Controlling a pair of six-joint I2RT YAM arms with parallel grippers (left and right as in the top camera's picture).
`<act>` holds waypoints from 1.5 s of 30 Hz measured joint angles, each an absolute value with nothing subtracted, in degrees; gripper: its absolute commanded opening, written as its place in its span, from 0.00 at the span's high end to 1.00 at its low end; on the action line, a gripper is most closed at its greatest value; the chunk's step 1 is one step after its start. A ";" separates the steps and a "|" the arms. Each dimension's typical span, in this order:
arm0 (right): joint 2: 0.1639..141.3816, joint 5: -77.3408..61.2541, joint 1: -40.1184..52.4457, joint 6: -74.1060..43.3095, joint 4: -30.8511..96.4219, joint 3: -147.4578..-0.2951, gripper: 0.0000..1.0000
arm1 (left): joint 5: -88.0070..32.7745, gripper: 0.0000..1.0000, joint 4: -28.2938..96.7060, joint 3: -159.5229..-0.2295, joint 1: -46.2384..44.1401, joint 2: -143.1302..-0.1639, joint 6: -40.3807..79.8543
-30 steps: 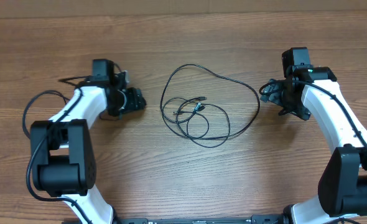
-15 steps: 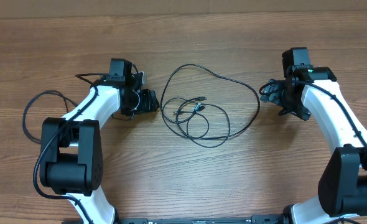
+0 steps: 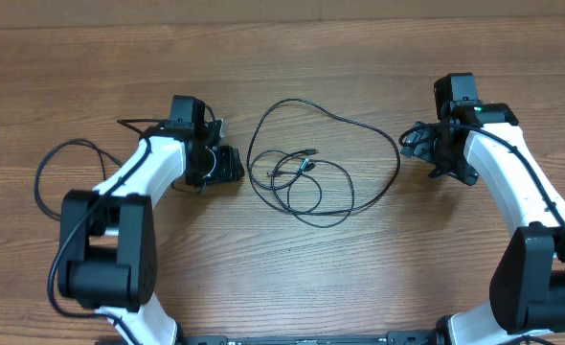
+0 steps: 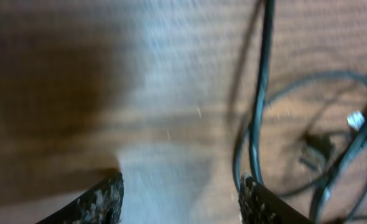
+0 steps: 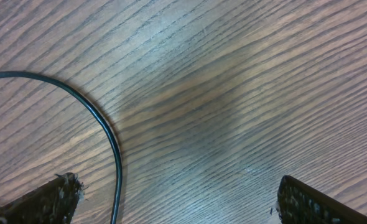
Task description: Untangle cables
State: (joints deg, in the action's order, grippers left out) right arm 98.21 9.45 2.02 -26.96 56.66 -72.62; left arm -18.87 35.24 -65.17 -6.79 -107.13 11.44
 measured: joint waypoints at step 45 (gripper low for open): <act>98.21 9.43 2.02 -26.96 56.66 -72.62 0.00 | -18.87 0.38 41.74 -64.86 -19.53 -97.51 13.61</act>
